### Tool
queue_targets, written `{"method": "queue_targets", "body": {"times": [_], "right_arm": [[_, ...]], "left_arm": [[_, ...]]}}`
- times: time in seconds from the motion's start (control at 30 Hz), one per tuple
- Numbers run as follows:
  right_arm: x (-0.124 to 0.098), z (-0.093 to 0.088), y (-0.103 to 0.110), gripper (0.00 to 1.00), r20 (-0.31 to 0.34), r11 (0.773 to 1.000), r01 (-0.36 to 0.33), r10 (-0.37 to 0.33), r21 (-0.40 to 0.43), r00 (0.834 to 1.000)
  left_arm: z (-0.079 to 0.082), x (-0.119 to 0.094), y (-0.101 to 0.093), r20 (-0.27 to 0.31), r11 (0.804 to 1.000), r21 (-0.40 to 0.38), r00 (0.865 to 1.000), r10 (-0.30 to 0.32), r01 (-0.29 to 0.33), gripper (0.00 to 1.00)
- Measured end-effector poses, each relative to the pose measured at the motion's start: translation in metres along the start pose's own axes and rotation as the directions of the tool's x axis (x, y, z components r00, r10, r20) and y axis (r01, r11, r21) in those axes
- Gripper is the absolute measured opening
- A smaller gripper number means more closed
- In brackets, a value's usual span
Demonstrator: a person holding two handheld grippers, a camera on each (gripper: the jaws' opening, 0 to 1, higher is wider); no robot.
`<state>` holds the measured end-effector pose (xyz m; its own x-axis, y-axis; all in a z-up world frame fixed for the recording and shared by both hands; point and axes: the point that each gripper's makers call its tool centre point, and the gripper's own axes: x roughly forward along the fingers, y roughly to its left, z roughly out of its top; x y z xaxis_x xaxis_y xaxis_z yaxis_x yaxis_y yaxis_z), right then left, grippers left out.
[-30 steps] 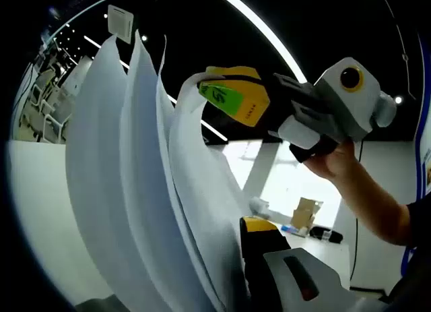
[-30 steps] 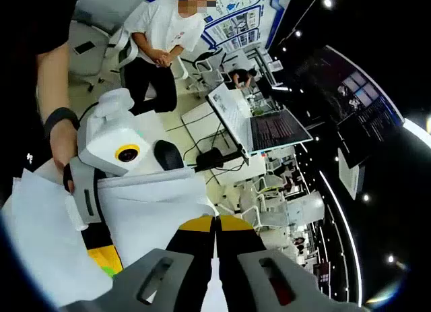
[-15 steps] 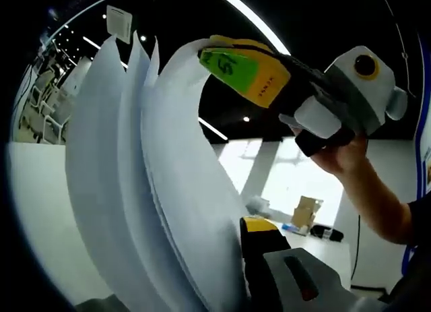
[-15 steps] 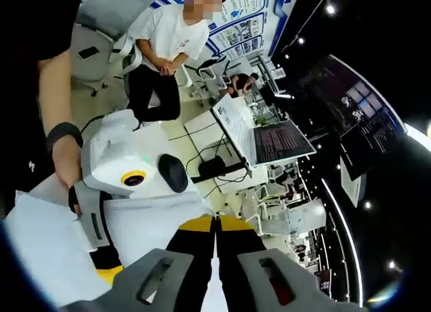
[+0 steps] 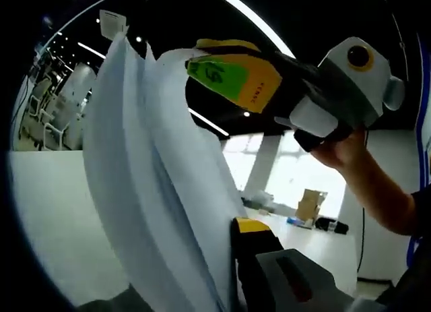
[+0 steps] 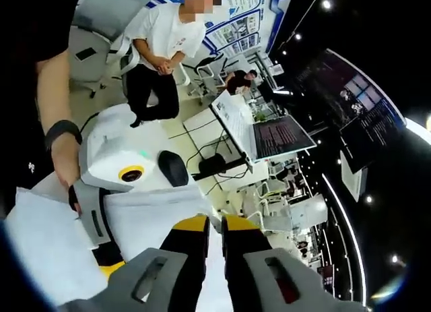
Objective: Organize the stack of printing papers by aligning and flattening the scattered papers on the table
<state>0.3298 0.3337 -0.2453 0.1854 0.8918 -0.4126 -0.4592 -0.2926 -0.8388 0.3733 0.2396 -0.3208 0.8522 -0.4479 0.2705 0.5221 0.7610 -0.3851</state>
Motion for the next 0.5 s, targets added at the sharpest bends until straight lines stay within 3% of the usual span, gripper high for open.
{"method": "queue_targets", "body": {"times": [0.5], "right_arm": [[-0.0038,-0.0037,-0.0040,0.26,-0.008,0.999,0.026,-0.025,0.026,1.000]], "left_arm": [[0.0004,-0.0011,-0.0031,0.004,1.000,-0.006,1.000,-0.002,0.002,0.07]]}}
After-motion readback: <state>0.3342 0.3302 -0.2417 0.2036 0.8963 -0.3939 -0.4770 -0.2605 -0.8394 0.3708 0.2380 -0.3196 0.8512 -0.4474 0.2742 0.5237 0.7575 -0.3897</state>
